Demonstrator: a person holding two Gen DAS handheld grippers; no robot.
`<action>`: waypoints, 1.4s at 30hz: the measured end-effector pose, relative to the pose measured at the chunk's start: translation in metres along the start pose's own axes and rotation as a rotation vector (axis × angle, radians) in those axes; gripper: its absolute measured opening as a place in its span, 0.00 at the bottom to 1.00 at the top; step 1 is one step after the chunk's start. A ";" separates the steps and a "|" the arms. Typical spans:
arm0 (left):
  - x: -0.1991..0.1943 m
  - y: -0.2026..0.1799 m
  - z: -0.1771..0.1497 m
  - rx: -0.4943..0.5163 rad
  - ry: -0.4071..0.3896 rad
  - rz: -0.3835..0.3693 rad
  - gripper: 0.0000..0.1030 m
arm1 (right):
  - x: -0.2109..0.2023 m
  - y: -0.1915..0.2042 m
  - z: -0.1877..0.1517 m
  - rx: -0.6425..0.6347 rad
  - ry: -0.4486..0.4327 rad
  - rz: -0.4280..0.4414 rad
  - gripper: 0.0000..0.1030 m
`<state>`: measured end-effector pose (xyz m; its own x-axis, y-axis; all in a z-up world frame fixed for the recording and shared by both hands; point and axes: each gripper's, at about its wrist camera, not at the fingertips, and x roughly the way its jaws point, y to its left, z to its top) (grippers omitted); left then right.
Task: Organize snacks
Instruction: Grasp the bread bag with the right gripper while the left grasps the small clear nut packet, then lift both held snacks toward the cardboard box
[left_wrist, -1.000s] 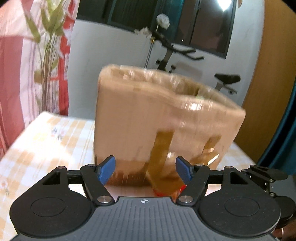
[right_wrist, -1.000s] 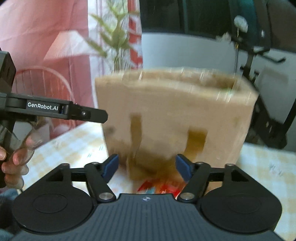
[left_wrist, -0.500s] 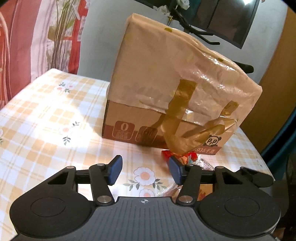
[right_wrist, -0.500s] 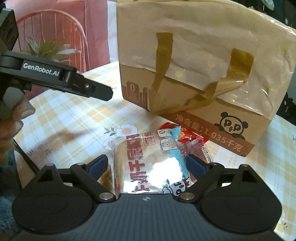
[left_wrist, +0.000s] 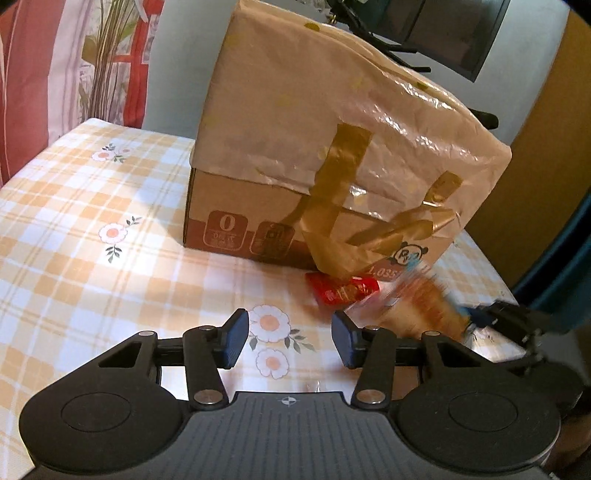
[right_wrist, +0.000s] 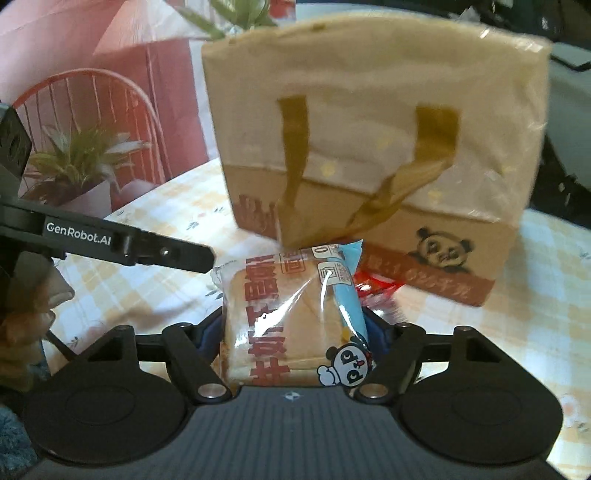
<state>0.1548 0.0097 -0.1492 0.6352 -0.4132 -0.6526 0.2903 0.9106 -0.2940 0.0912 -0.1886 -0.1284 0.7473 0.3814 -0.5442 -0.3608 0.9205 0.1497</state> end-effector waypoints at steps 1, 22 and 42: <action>0.001 -0.001 -0.001 -0.001 0.013 -0.004 0.50 | -0.004 -0.003 0.001 0.005 -0.010 -0.020 0.73; 0.026 -0.020 -0.030 -0.074 0.317 -0.087 0.47 | -0.016 -0.034 -0.021 0.041 0.009 -0.261 0.72; 0.062 -0.045 -0.018 0.128 0.232 0.016 0.19 | -0.020 -0.039 -0.030 0.079 0.010 -0.247 0.72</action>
<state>0.1677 -0.0569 -0.1890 0.4634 -0.3736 -0.8035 0.3794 0.9031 -0.2011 0.0737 -0.2350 -0.1481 0.8016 0.1438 -0.5804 -0.1234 0.9895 0.0747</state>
